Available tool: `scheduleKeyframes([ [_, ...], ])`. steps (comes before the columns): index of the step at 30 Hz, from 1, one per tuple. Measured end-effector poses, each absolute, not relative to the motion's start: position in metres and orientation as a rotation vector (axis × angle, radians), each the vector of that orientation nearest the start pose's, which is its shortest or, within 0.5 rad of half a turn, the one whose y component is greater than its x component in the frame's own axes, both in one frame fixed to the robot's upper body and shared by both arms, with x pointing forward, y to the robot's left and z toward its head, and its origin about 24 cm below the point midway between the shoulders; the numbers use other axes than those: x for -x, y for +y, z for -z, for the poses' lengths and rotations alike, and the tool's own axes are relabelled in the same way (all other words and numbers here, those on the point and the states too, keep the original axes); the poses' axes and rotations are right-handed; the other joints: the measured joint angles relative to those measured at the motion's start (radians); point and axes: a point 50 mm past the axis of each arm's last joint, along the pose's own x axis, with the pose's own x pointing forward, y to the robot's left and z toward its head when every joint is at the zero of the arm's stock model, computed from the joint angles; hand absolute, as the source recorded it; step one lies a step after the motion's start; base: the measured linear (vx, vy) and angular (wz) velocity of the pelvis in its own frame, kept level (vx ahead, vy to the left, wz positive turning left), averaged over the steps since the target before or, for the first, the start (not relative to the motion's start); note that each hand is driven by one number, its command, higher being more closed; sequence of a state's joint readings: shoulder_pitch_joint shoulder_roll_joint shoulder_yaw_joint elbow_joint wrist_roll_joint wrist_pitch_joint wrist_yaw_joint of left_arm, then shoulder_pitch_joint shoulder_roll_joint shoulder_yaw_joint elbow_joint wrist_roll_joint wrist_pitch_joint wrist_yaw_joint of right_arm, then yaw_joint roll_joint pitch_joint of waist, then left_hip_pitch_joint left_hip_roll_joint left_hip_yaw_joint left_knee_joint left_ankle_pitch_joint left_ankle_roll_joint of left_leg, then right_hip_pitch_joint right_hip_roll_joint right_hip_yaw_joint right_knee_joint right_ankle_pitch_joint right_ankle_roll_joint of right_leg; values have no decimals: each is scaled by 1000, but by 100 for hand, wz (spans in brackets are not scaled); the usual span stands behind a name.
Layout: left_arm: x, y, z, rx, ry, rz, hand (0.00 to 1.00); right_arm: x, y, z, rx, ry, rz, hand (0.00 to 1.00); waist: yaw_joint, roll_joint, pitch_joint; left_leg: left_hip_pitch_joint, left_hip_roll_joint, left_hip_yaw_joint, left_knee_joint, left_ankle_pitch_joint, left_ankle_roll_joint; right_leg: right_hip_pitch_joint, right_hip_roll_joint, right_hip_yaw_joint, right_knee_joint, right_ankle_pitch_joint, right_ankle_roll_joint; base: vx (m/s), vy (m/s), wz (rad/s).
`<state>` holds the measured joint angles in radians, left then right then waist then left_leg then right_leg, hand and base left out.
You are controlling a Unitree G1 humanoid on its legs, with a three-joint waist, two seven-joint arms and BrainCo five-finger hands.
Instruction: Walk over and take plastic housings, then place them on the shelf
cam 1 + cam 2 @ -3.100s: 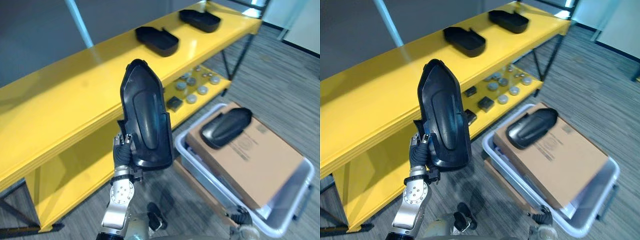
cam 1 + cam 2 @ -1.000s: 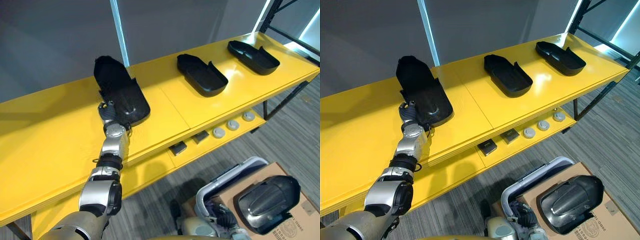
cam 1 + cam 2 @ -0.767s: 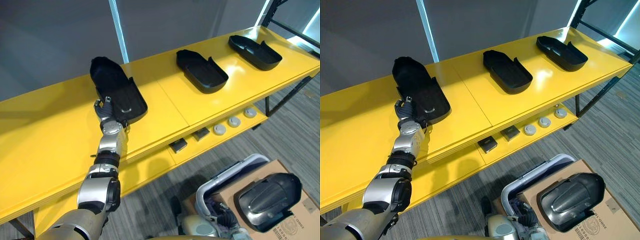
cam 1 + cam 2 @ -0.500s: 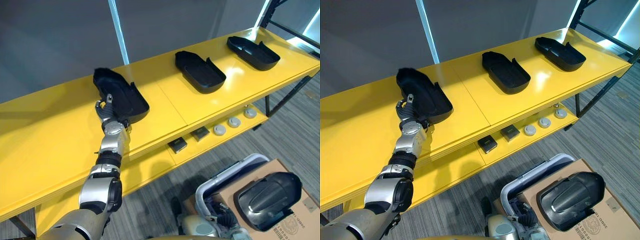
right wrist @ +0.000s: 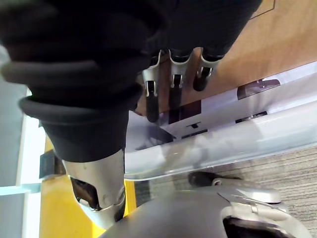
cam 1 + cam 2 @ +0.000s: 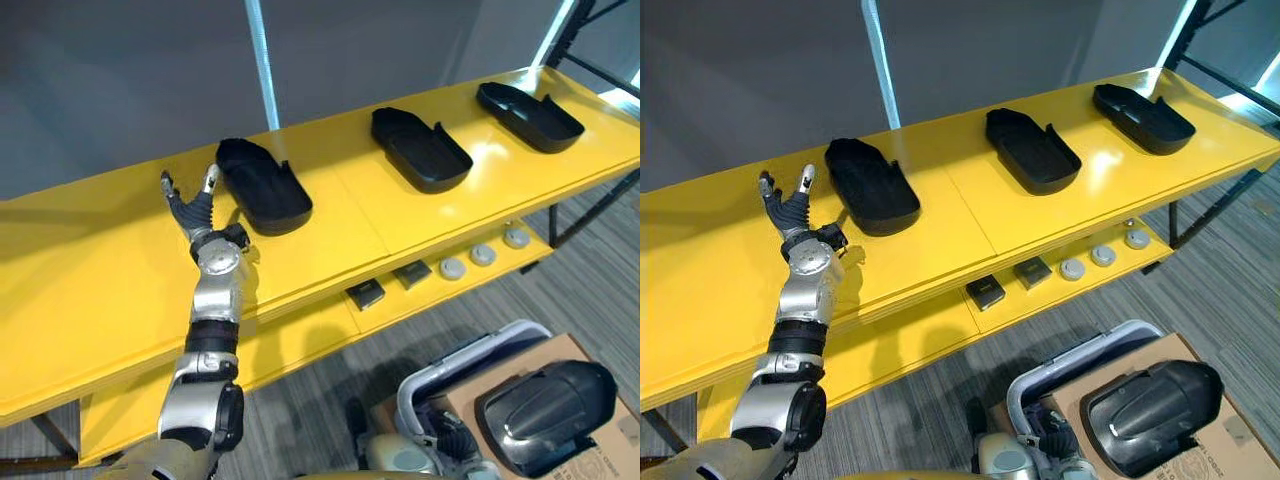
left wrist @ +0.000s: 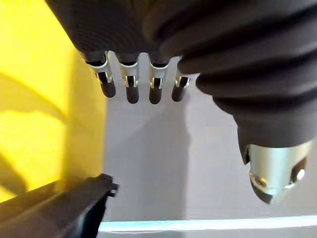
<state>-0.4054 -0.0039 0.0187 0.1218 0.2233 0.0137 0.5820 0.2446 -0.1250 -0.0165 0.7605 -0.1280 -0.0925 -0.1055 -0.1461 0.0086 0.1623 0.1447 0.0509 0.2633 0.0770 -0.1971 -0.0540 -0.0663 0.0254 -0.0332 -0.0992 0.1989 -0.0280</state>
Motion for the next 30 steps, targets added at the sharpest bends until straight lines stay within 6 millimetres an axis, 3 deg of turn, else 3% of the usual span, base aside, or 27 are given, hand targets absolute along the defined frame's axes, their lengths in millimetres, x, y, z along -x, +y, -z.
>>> scheduleKeyframes([
  [5,-299,122,-98,-343,-283,-344,100,-96,-208,138,258,891,142,0,-1,7,4,-2,4,10,9,-4,4,1,3,5,0,-1,1,-19,55,-2],
  [11,-292,109,-90,-525,-321,-227,100,-97,-208,138,257,885,138,0,-2,9,5,-7,12,36,10,-11,-1,-13,13,25,0,-8,12,-13,33,-11],
  [20,-295,108,-65,-715,-254,-144,100,-99,-207,137,262,870,125,0,-7,12,5,-10,20,69,8,-17,-6,-31,29,51,0,-6,8,17,43,-12],
  [24,-296,117,-53,-772,-193,-142,100,-100,-207,137,266,869,120,0,-9,12,5,-10,18,84,7,-18,-8,-38,31,64,0,-4,7,11,64,-8],
  [30,-309,120,-58,-796,-184,-158,100,-102,-207,138,277,873,107,0,-12,13,6,-12,19,97,8,-20,-10,-44,34,73,0,-2,5,-9,39,-5],
])
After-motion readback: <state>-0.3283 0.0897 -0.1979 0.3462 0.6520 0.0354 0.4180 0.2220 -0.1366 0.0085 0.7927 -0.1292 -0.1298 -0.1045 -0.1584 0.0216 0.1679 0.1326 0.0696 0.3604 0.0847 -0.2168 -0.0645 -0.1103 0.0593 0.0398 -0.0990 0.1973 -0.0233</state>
